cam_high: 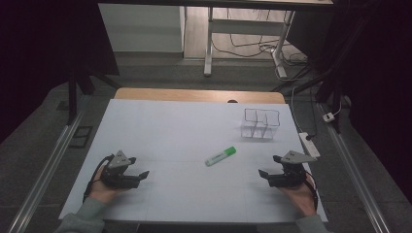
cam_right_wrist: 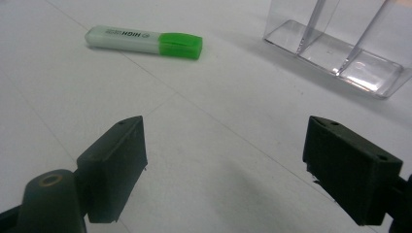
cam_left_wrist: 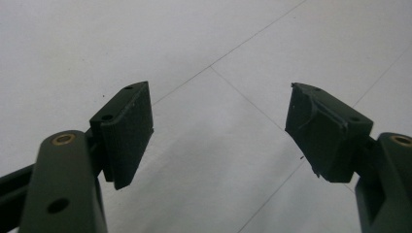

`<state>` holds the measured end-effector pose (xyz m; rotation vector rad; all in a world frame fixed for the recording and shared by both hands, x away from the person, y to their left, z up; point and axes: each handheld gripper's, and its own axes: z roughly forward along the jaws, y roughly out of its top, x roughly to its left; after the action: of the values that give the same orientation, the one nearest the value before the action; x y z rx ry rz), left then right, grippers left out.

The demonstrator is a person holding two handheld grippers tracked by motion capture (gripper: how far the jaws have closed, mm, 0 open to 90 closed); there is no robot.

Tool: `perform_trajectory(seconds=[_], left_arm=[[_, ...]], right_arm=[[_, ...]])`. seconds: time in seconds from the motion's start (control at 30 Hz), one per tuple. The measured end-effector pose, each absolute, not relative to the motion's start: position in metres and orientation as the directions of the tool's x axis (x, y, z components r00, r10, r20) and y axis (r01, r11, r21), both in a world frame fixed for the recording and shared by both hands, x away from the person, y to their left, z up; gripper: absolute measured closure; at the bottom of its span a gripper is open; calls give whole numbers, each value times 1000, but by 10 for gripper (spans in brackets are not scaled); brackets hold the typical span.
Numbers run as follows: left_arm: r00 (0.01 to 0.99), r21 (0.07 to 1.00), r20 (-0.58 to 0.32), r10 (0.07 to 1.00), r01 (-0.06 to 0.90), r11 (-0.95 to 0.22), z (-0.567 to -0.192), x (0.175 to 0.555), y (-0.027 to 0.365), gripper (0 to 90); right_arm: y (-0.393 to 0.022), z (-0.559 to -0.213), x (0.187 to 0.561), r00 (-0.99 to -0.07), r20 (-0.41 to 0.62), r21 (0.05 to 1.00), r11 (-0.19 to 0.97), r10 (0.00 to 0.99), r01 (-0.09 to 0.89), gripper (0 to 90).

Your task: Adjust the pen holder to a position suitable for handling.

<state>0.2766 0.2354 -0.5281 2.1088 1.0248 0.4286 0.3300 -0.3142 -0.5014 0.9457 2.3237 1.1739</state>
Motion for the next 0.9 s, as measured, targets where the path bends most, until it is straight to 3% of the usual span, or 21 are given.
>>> perform_trajectory(seconds=[0.9], left_arm=[[623, 743, -17, 782, 531, -407, -528, 277, 236, 251]], right_arm=[[-308, -503, 332, -712, -24, 800, 440, 702, 407, 178]])
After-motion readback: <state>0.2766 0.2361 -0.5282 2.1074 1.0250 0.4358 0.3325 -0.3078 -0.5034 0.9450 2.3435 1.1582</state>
